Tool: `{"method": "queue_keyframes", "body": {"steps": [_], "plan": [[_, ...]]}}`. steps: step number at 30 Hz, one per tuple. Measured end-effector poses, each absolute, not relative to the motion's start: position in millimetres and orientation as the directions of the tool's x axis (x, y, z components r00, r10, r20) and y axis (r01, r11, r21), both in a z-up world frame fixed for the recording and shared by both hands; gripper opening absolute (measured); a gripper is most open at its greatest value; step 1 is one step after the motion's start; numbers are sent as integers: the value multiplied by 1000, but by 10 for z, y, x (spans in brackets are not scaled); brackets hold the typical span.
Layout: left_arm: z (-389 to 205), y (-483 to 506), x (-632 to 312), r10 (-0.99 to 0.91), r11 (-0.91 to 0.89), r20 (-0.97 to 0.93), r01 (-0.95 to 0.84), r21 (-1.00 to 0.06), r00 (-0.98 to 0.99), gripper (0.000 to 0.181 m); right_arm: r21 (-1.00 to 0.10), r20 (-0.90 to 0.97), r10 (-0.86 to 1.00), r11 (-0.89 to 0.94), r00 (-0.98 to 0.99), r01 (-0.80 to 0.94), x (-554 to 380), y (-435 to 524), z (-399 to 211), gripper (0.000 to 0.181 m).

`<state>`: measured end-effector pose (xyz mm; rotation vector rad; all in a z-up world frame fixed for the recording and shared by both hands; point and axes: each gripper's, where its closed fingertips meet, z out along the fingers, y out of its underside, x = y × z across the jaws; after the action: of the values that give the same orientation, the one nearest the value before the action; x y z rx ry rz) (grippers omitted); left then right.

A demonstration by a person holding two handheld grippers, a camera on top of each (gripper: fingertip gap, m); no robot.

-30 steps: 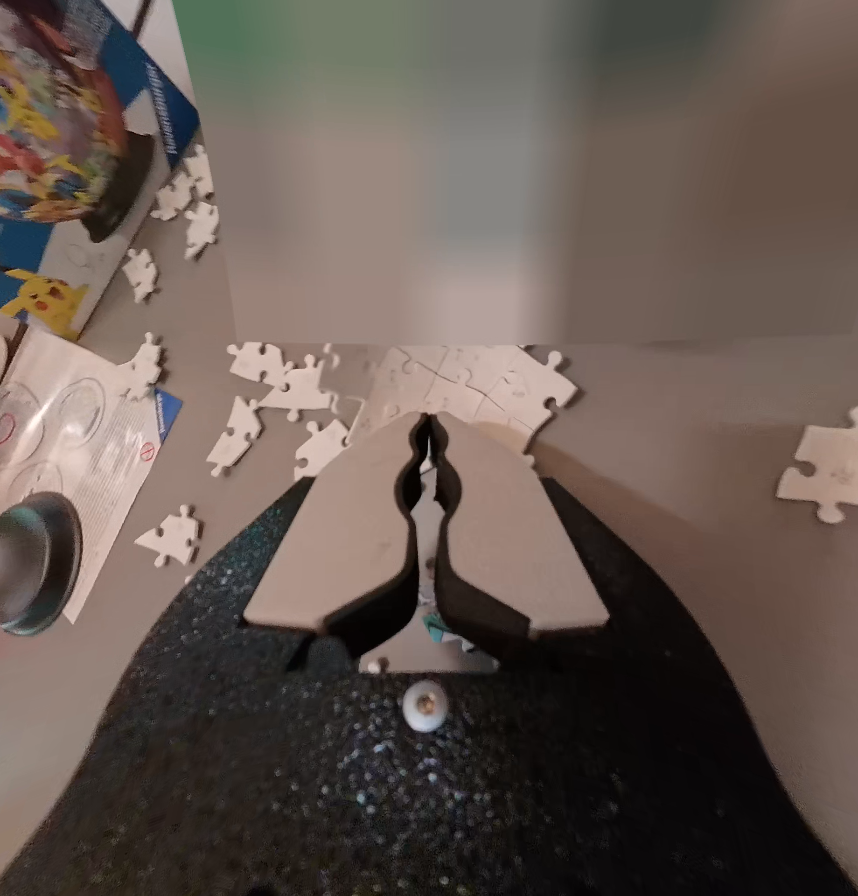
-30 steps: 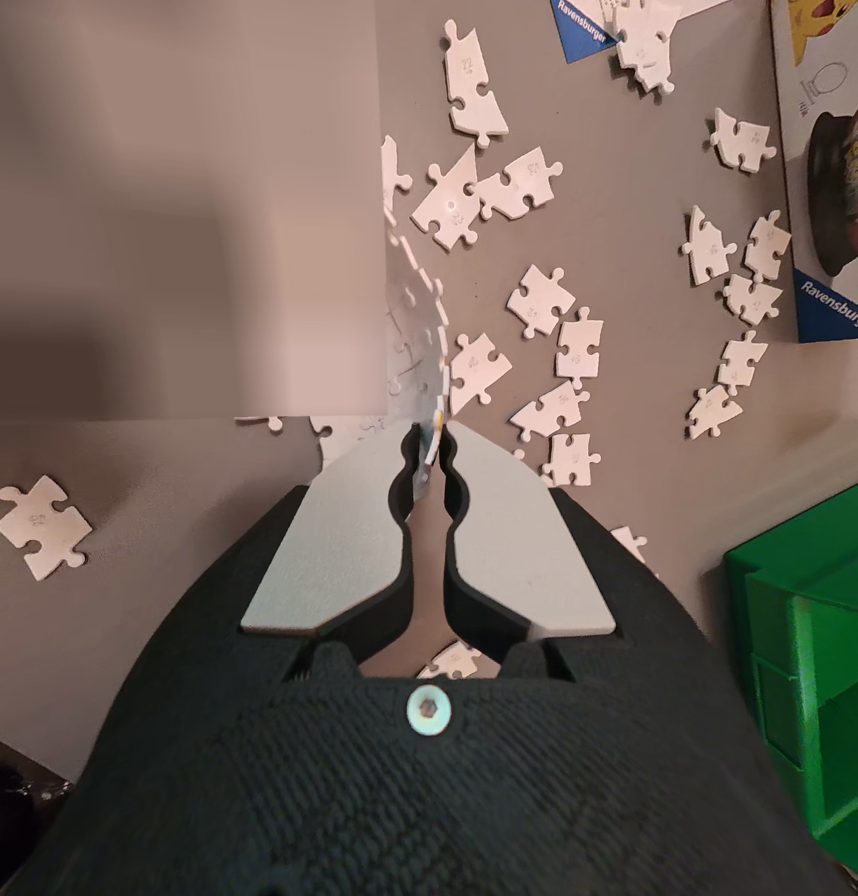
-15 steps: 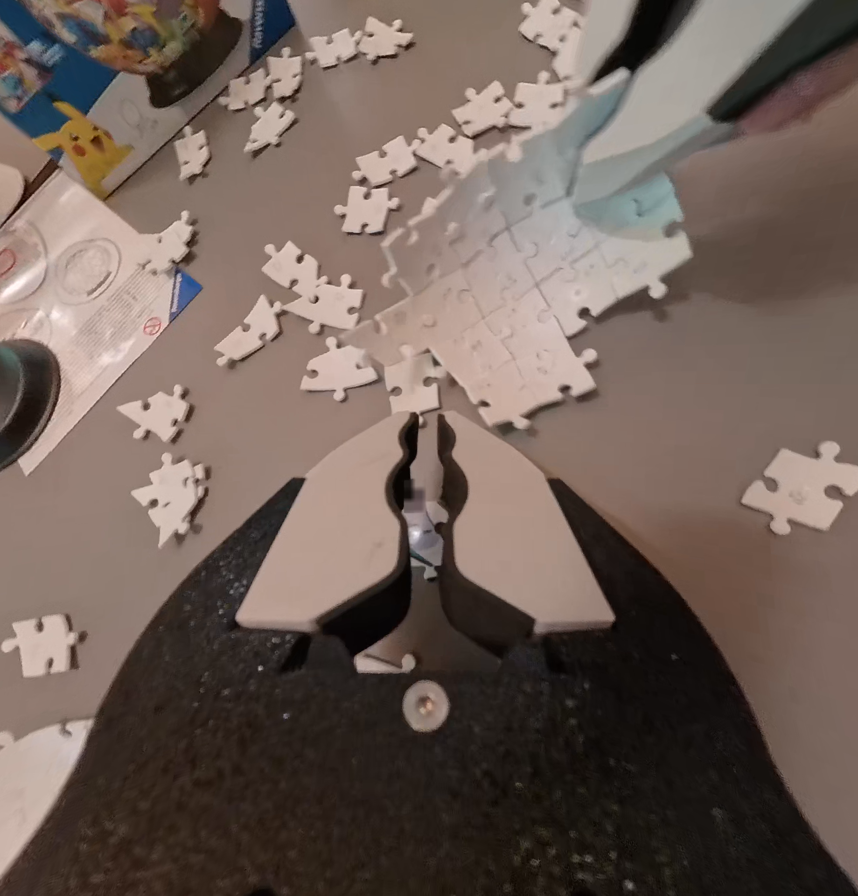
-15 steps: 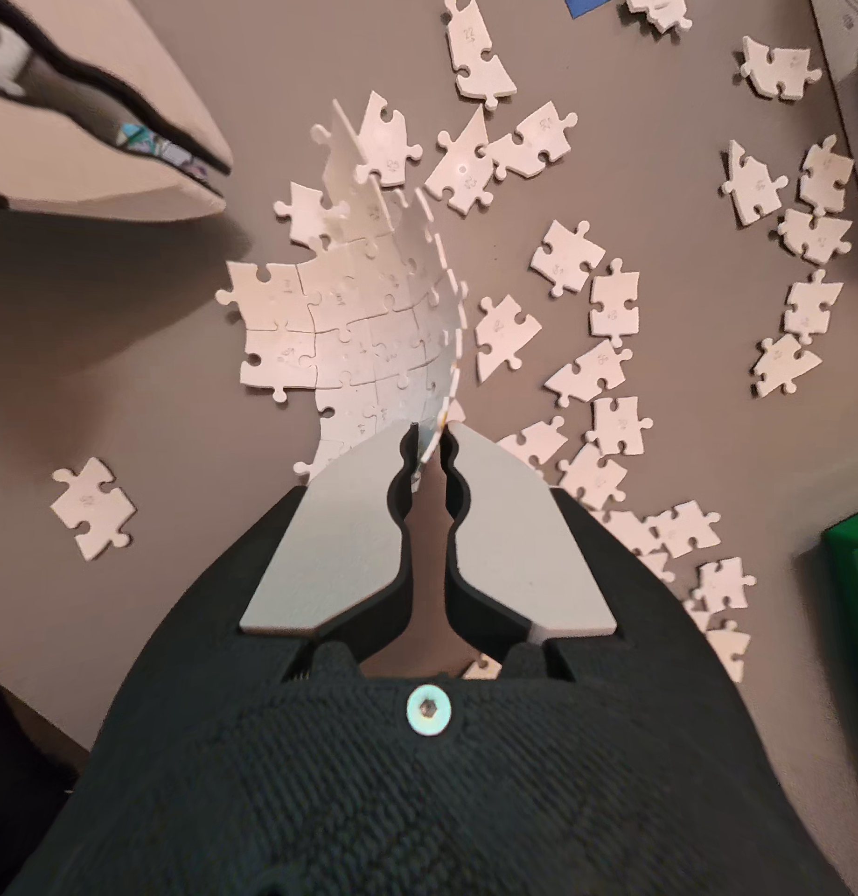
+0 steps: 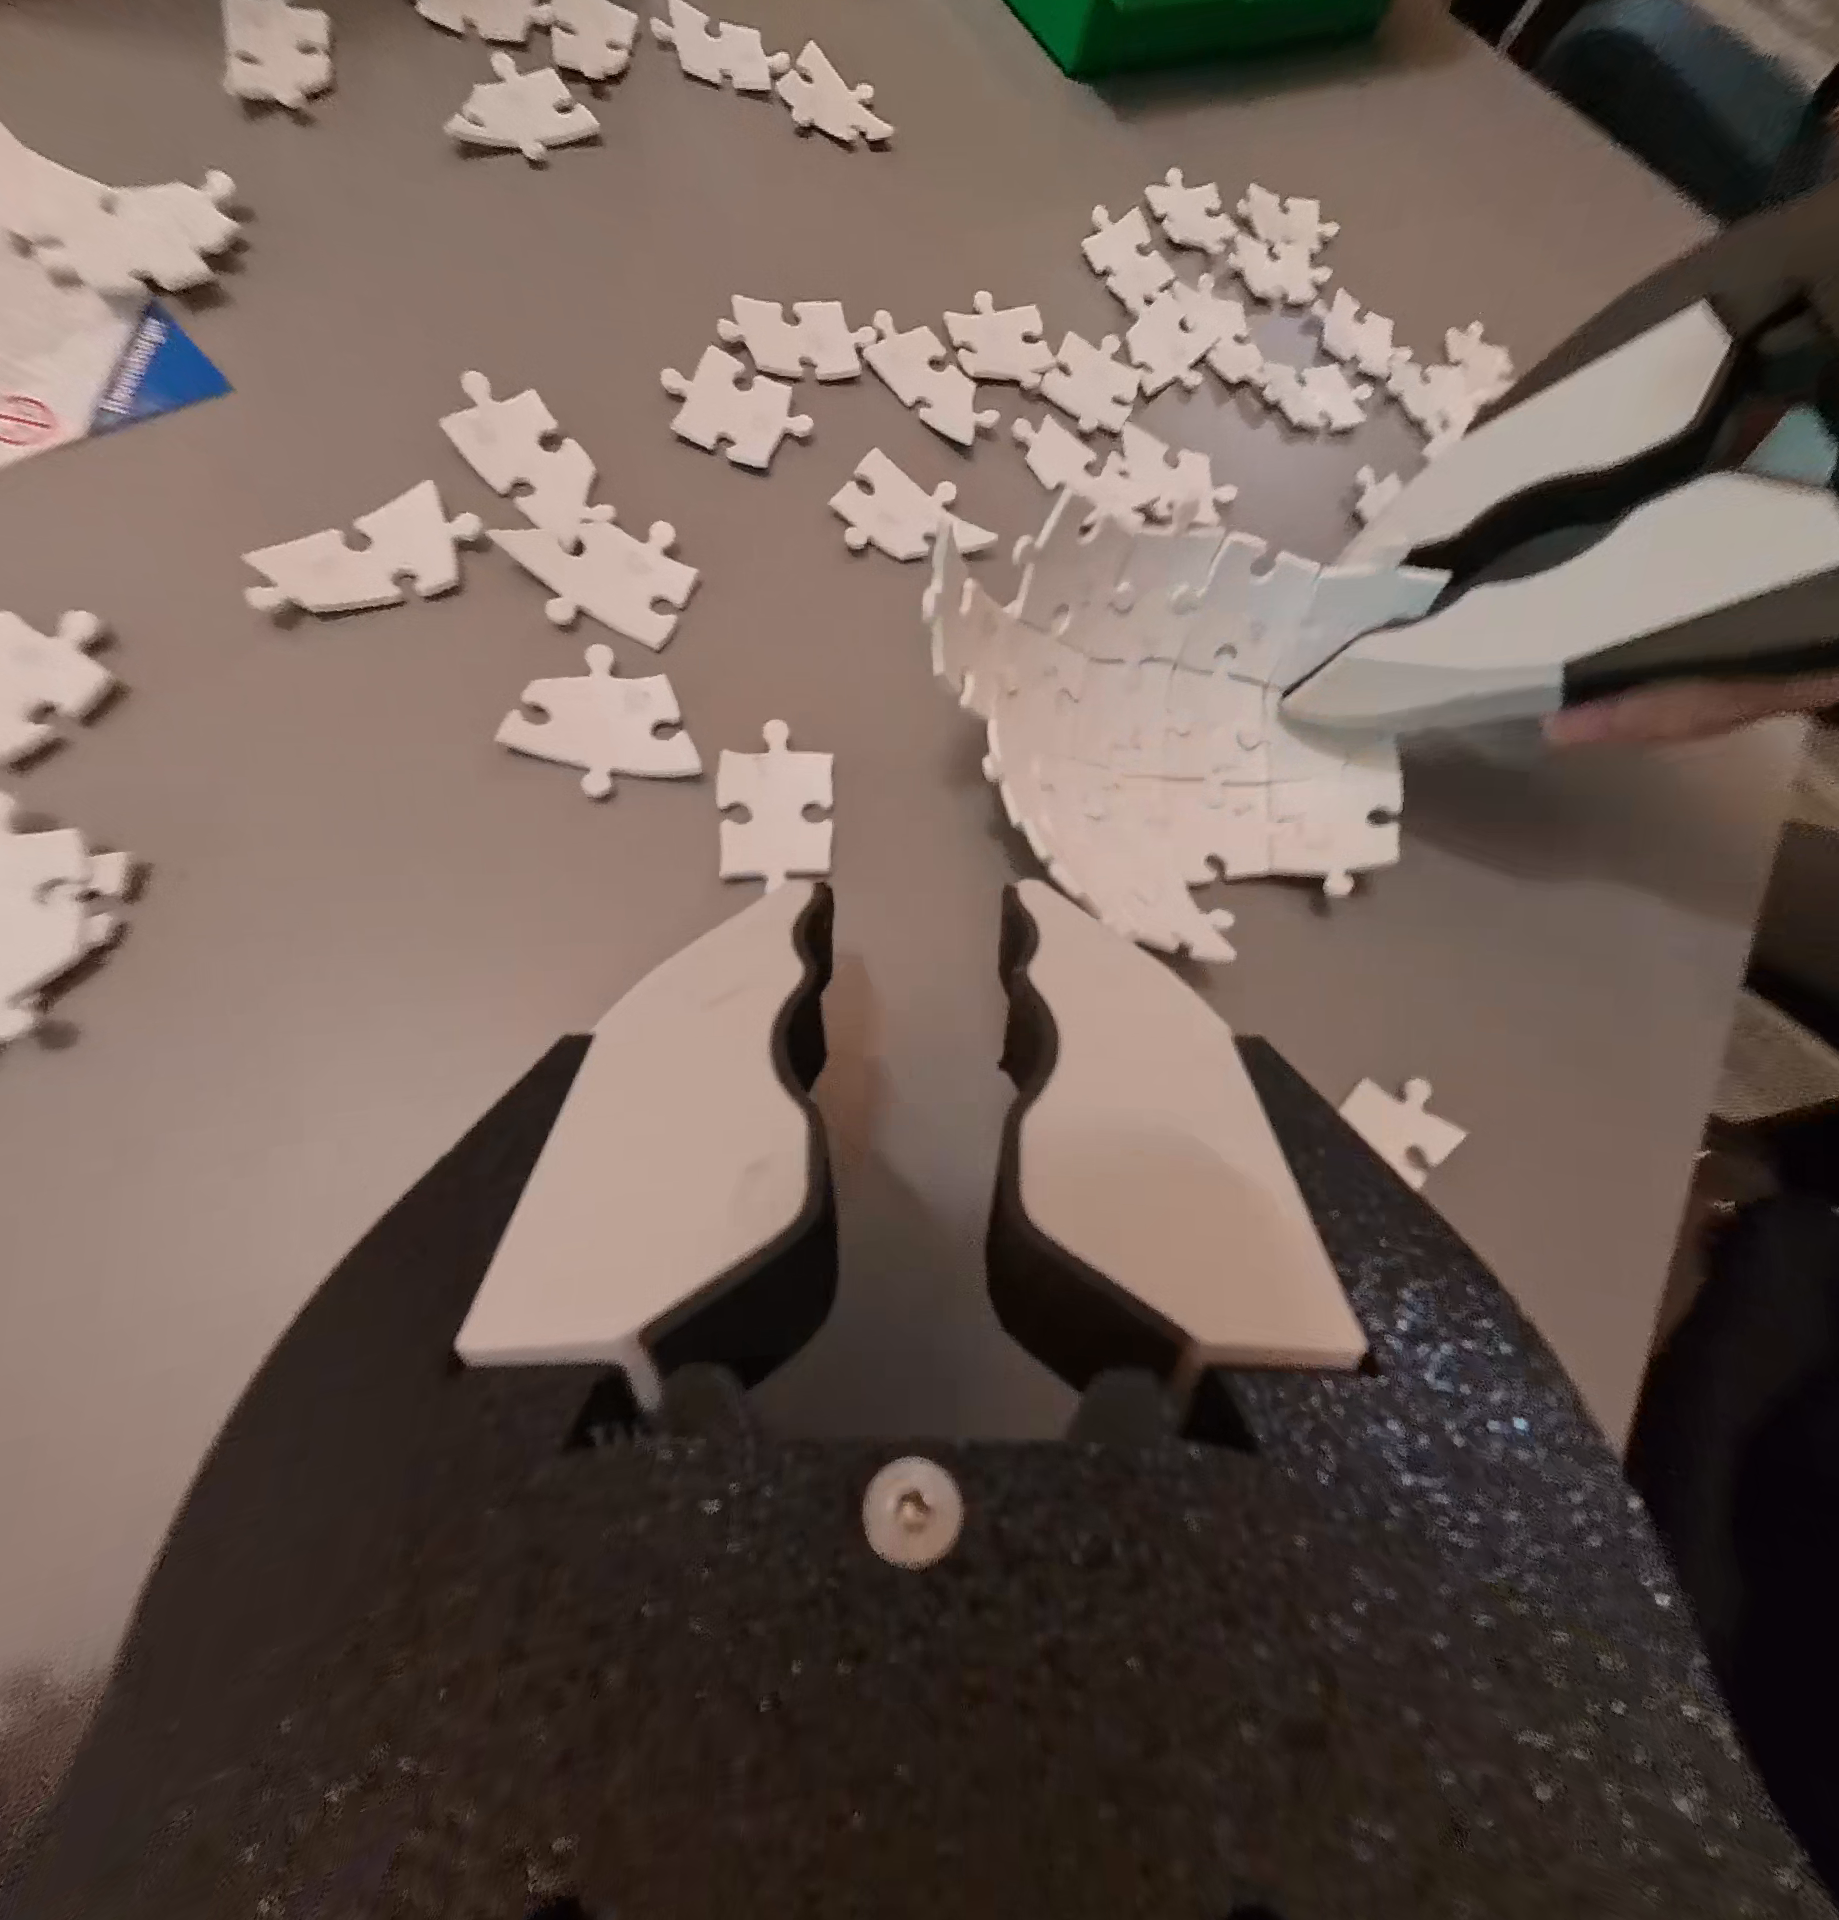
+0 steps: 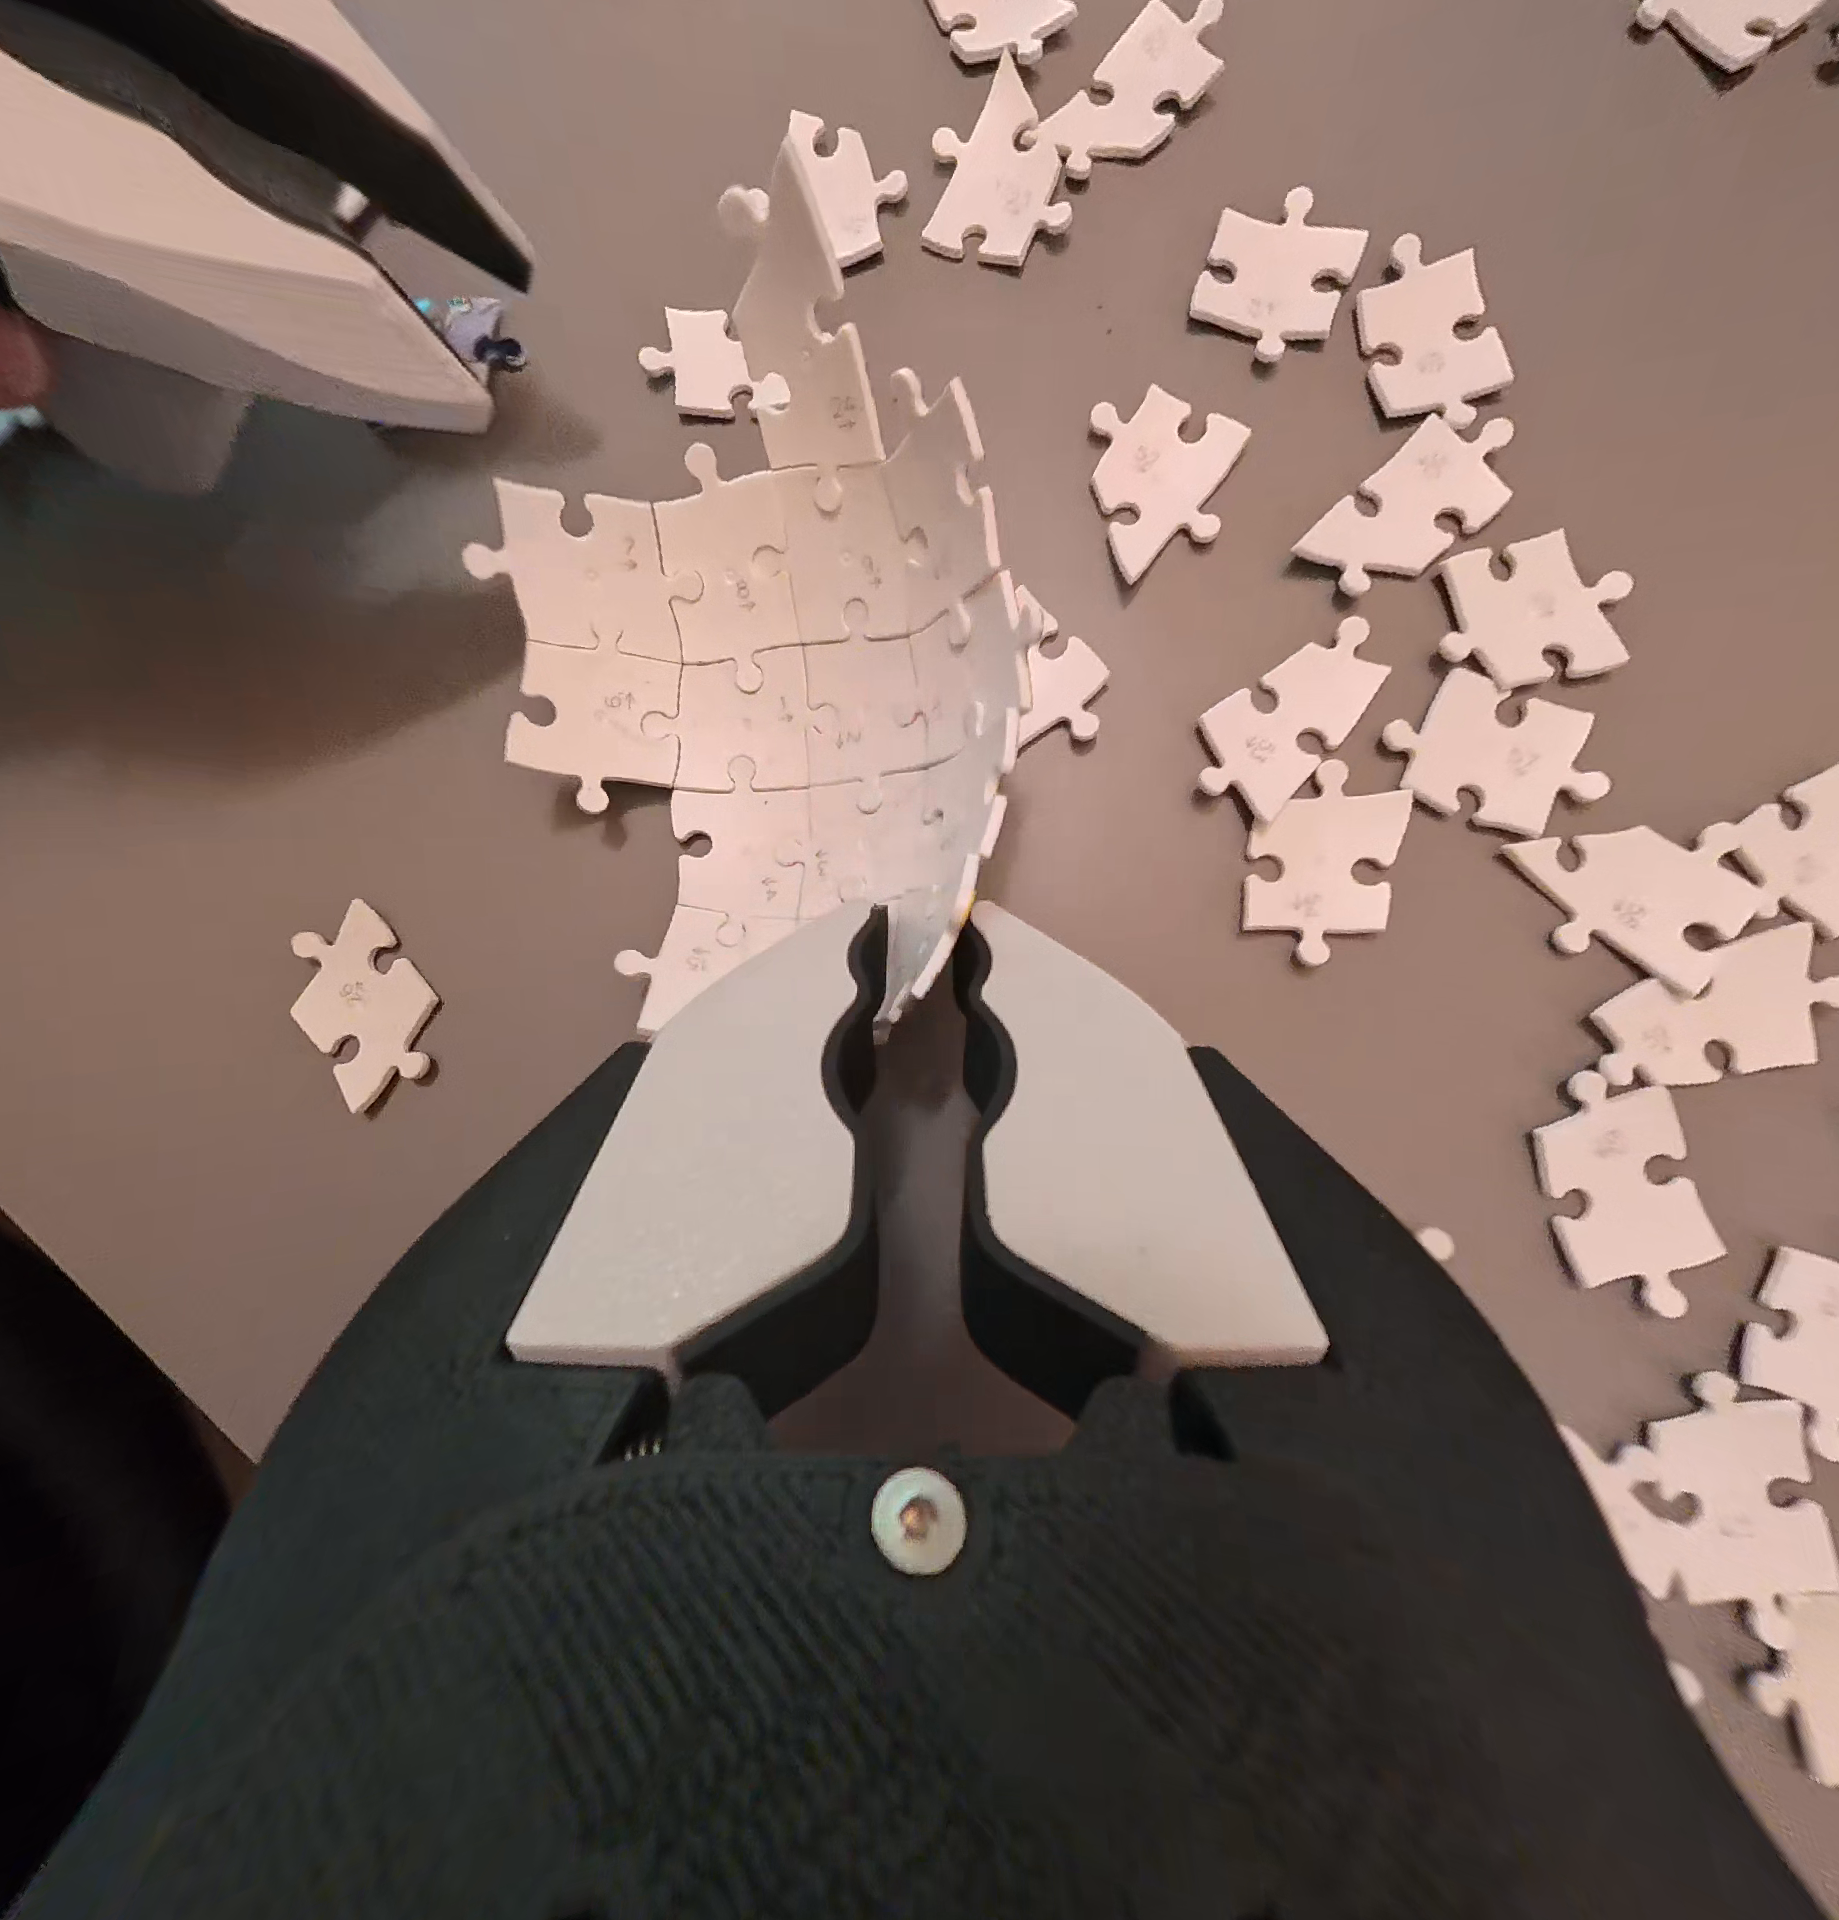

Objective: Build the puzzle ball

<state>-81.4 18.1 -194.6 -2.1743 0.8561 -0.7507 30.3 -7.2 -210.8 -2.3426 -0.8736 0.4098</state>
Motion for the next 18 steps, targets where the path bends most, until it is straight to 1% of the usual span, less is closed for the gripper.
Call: {"method": "queue_keyframes", "body": {"steps": [3, 5, 7, 8, 11, 12, 13, 18], "plan": [[-1923, 264, -683, -735, -597, 340, -321, -735, 587, 34, -643, -103, 664, -613, 741, 460, 300, -90, -2114, 12], [-1965, 302, -607, -711, -656, 412, -325, -682, 570, 38, -646, -118, 657, -620, 745, 445, 305, -94, -2122, 12], [-2014, 296, -513, -679, -717, 498, -341, -608, 539, 46, -650, -125, 651, -624, 749, 433, 309, -94, -2123, 13], [-2043, 297, -474, -670, -732, 518, -356, -580, 532, 44, -650, -126, 648, -626, 751, 431, 311, -94, -2125, 13], [-2132, 314, -376, -675, -734, 520, -407, -543, 524, 42, -652, -124, 644, -626, 755, 428, 308, -94, -2118, 15], [-2145, 319, -347, -669, -741, 530, -413, -529, 521, 36, -653, -124, 645, -625, 754, 427, 304, -95, -2113, 16], [-2145, 331, -320, -661, -749, 541, -411, -520, 521, 34, -657, -129, 646, -624, 752, 423, 296, -97, -2105, 17], [-2134, 390, -256, -678, -734, 535, -428, -527, 505, 17, -663, -159, 666, -619, 728, 421, 272, -147, -2067, 27]]}}
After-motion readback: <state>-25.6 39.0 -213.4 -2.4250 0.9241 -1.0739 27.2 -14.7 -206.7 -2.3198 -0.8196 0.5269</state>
